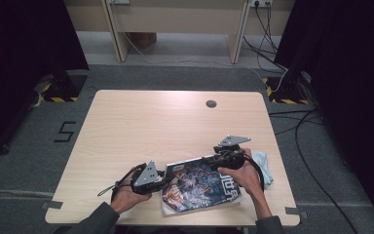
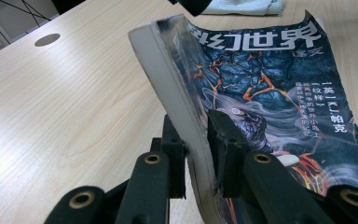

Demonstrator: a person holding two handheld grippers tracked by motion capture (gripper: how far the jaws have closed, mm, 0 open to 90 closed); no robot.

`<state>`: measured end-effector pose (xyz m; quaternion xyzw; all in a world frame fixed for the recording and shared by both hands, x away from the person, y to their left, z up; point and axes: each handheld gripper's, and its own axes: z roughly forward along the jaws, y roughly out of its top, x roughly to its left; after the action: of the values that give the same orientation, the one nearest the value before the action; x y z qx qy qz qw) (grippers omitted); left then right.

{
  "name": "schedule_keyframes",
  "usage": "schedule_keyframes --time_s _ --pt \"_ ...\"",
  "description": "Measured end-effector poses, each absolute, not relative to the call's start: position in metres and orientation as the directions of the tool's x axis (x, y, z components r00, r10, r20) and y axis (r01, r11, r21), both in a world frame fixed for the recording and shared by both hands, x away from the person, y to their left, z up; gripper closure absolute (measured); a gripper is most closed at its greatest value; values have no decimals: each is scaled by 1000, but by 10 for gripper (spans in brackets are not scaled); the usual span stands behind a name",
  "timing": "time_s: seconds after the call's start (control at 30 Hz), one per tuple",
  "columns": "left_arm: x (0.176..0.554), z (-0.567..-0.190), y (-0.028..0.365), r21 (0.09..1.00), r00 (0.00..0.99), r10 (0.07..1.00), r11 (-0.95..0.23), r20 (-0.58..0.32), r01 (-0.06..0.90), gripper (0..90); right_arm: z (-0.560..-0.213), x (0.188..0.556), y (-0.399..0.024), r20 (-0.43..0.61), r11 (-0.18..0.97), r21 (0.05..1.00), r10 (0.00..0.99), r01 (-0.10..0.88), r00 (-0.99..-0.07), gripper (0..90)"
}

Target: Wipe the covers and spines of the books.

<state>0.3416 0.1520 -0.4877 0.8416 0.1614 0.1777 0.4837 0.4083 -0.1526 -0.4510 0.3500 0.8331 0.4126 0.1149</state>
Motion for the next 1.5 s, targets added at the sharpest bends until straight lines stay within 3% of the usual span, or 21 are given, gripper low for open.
schedule_keyframes --time_s 0.33,0.43,0.47,0.67,1.2,1.5 --pt "342 -487 152 869 888 434 -486 152 89 769 -459 411 -136 80 490 745 608 453 -790 269" --pt "343 -487 152 874 887 441 -476 138 101 770 -459 410 -137 71 496 742 610 451 -789 306" --pt "343 -486 153 877 884 450 -468 127 112 771 -457 408 -140 43 523 735 599 432 -799 366" --pt "351 -488 161 881 864 500 -435 63 187 753 -451 401 -152 81 560 698 557 446 -827 528" --pt "350 -485 160 887 903 420 -447 93 117 726 -453 391 -150 133 623 680 412 385 -901 646" --pt "352 -487 161 883 890 449 -446 79 147 694 -455 388 -139 109 668 660 366 343 -924 701"
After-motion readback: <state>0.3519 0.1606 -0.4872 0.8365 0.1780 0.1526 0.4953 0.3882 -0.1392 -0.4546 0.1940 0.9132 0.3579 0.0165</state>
